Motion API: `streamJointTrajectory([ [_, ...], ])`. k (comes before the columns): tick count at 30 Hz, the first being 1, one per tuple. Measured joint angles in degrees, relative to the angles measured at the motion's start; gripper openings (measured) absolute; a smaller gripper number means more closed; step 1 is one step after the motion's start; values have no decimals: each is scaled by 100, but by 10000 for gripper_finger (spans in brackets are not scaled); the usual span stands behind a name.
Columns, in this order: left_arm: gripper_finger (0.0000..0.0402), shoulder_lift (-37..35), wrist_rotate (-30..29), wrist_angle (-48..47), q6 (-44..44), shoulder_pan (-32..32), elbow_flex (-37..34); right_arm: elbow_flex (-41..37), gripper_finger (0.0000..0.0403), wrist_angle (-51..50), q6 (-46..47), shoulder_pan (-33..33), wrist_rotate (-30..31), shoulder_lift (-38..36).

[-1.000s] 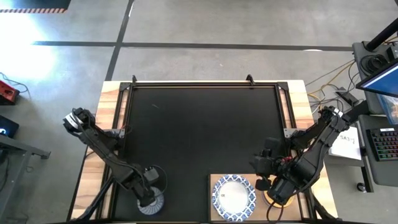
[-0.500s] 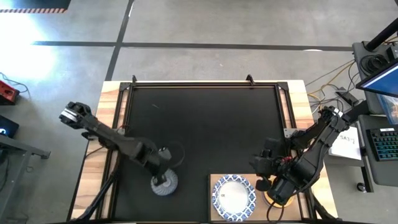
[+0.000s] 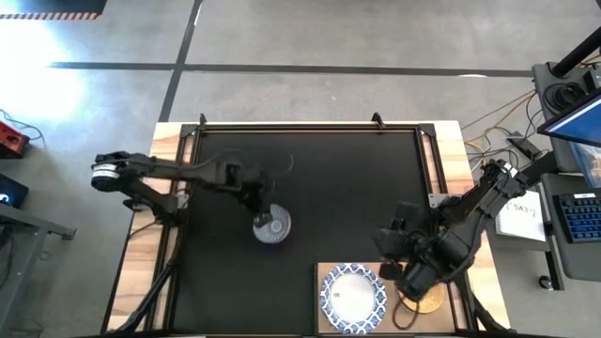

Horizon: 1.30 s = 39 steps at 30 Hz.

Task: Place and stack bowls onto a shelf
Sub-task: Stack the blue orange bowl on top of the yellow bowl on the shelf

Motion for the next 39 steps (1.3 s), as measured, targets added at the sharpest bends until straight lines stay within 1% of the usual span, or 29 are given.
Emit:
streamJointTrajectory([
  [4, 3, 307, 135, -40, 573, 404, 457, 0, 137, 112, -120, -411, -14, 0],
  [7, 5, 664, 323, -150, 1045, 626, 874, 0, 137, 230, -521, -697, -182, 0],
  [11, 6, 1277, 582, -617, 1676, 780, 1637, 0, 137, 550, -1155, -983, -489, 0],
  [14, 7, 1806, 579, -1146, 2238, 795, 2291, 0, 137, 837, -1696, -1116, -724, 0],
  [19, 7, 2499, 557, -1597, 3063, 842, 3245, 0, 137, 925, -2456, -1266, -1132, -9],
  [25, 8, 3074, 540, -1799, 3460, 1038, 4188, 0, 137, 1154, -3573, -1646, -1481, -24],
  [29, 8, 3447, 546, -2195, 3696, 1029, 4740, 0, 137, 1382, -4217, -2172, -2120, -24],
  [31, 8, 3578, 555, -2248, 3806, 1020, 4924, -17, 136, 1497, -4485, -2448, -2397, -28],
  [34, 8, 3663, 556, -2263, 3906, 1032, 5082, -37, 133, 1666, -4935, -2838, -2777, -31],
  [39, 8, 3695, 551, -2285, 4113, 1044, 5186, -130, 121, 2258, -5877, -3410, -3865, -24],
])
